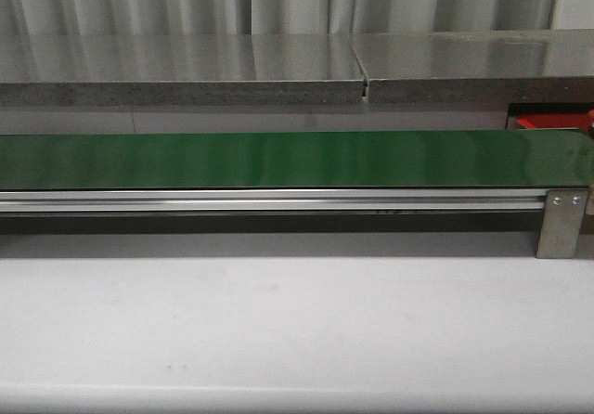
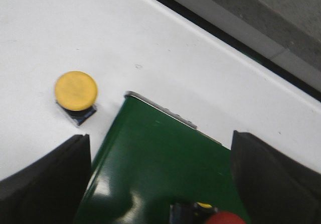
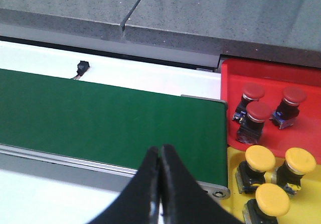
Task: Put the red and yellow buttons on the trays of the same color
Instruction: 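Grasp a yellow button from the pile with the left gripper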
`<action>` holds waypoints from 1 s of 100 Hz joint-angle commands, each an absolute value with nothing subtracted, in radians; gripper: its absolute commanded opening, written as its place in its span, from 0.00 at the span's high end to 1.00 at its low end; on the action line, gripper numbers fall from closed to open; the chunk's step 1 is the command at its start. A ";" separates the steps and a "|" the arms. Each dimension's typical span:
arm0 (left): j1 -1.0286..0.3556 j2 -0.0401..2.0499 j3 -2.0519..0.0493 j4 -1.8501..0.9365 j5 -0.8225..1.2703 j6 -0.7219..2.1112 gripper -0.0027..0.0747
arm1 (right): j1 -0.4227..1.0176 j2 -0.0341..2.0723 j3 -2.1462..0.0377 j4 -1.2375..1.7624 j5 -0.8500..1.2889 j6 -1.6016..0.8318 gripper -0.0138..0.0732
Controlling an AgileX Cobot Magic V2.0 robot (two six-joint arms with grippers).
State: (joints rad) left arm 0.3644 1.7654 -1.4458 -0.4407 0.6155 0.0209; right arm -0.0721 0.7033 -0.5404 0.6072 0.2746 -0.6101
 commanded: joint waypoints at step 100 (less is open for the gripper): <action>0.448 2.129 -1.758 -0.495 0.651 -0.145 0.25 | -0.072 0.698 -0.566 0.609 0.210 -0.616 0.93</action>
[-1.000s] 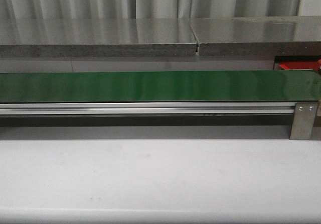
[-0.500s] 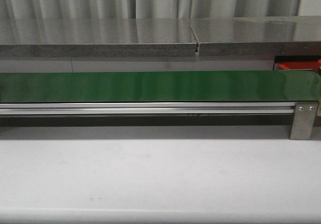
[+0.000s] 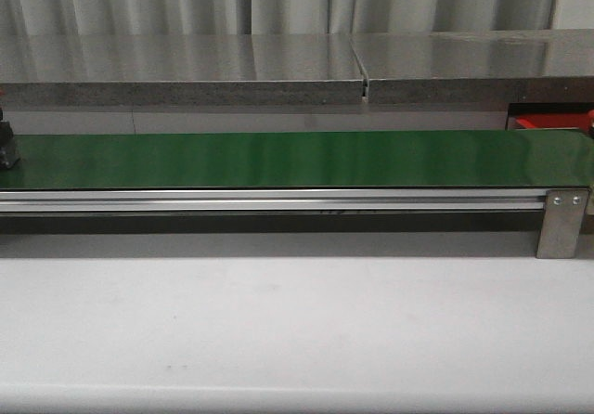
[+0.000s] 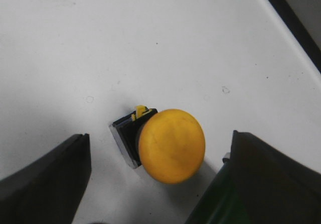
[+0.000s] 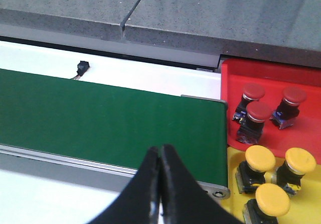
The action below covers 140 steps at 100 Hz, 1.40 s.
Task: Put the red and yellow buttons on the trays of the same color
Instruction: 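Grasp a yellow button from the pile with the left gripper, then set the yellow button on the belt behind the red one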
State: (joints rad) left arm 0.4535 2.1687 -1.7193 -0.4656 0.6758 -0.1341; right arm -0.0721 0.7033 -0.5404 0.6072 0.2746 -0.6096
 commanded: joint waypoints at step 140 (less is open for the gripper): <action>0.432 1.994 -1.758 -0.442 0.625 -0.035 0.92 | -0.072 0.698 -0.566 0.609 0.210 -0.616 0.93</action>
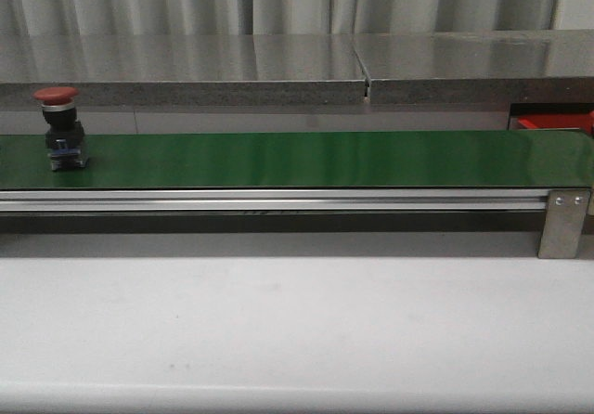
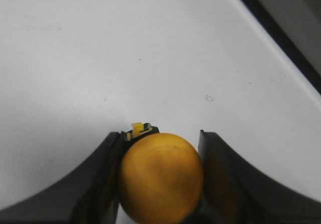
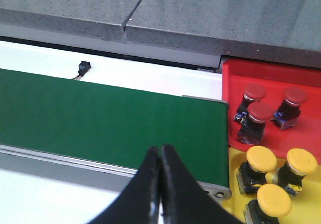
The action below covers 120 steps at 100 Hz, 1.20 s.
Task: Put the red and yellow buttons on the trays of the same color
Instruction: 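Set the yellow button on the belt behind the red one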
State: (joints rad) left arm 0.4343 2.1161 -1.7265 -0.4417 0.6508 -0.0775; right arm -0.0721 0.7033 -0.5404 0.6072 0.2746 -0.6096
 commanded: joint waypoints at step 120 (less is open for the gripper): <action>0.263 1.788 -1.409 -0.488 0.664 0.094 0.89 | -0.072 0.698 -0.566 0.610 0.211 -0.616 0.93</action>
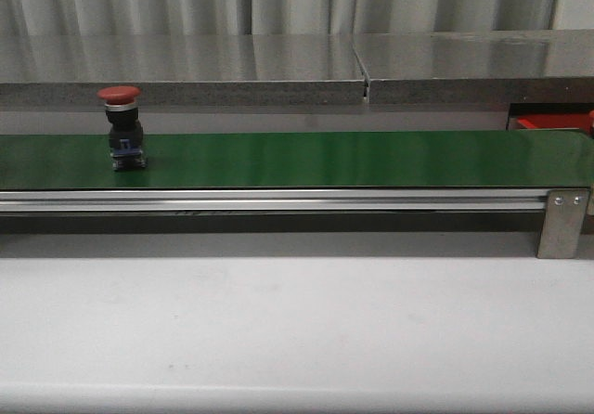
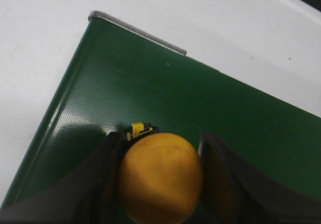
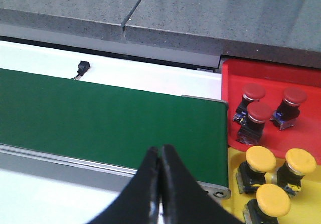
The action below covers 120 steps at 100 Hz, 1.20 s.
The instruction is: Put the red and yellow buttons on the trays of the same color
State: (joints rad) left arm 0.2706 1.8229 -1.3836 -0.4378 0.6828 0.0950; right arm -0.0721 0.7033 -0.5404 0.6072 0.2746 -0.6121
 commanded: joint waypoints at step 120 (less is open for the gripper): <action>-0.005 1.224 -1.155 -0.461 0.559 0.353 0.99 | -0.072 0.698 -0.566 0.628 0.215 -0.616 0.93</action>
